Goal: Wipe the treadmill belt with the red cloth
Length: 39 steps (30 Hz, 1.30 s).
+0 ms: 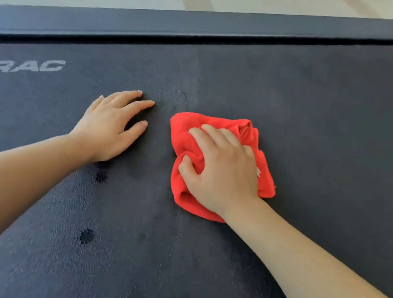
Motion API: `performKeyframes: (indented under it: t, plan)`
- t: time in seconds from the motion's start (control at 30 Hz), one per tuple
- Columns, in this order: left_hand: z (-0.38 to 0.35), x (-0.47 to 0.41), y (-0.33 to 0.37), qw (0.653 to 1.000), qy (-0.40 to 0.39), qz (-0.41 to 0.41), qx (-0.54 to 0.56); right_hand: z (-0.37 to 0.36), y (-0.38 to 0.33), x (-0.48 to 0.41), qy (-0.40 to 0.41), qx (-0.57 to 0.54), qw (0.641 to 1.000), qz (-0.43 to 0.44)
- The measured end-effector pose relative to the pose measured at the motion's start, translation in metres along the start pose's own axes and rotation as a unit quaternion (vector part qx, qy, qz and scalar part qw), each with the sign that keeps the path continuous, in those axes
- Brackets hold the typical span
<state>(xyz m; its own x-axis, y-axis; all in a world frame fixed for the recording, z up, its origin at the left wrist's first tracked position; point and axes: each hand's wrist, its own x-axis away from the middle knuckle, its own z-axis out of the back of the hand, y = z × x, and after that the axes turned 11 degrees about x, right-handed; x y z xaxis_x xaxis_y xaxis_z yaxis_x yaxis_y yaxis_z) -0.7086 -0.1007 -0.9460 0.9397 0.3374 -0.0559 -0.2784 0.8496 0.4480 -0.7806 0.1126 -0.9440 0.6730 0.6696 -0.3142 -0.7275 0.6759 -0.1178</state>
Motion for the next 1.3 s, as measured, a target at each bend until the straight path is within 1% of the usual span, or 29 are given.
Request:
performKeyframes:
  t: [0.07, 0.2, 0.33, 0.67, 0.77, 0.87, 0.97, 1.1, 1.2, 1.3]
  plan:
    - [0.008, -0.016, -0.017, 1.000, -0.007, 0.005, -0.019, -0.008, -0.007, -0.025, -0.013, 0.008, 1.000, 0.004]
    - [0.012, -0.045, -0.039, 0.998, 0.013, 0.055, -0.010, -0.029, -0.020, -0.074, -0.019, 0.027, 0.999, -0.021]
    - [0.008, -0.048, -0.045, 0.997, 0.054, 0.047, 0.005, -0.045, -0.024, -0.107, -0.003, 0.034, 0.998, -0.046]
    - [0.010, -0.049, -0.046, 0.997, 0.047, 0.055, 0.011, -0.080, -0.028, -0.219, -0.015, 0.038, 0.996, -0.082]
    - [0.010, -0.051, -0.047, 0.998, 0.042, 0.052, 0.009, -0.085, -0.027, -0.234, -0.016, 0.040, 0.996, -0.084]
    - [0.009, -0.051, -0.048, 0.998, 0.048, 0.048, 0.008, -0.083, -0.025, -0.226, -0.015, 0.043, 0.997, -0.064]
    - [0.008, -0.050, -0.049, 0.997, 0.061, 0.041, 0.013, -0.074, -0.028, -0.199, -0.019, 0.043, 0.998, -0.037]
    - [0.006, -0.053, -0.052, 0.997, 0.064, 0.041, 0.012, -0.058, -0.036, -0.142, -0.014, 0.028, 0.999, -0.015]
    - [0.006, -0.056, -0.052, 0.997, 0.067, 0.040, 0.004, -0.045, -0.044, -0.101, -0.011, 0.025, 0.999, -0.017]
    - [0.002, -0.038, -0.044, 0.997, 0.070, 0.037, -0.004, -0.031, -0.054, -0.048, -0.014, 0.028, 1.000, -0.001]
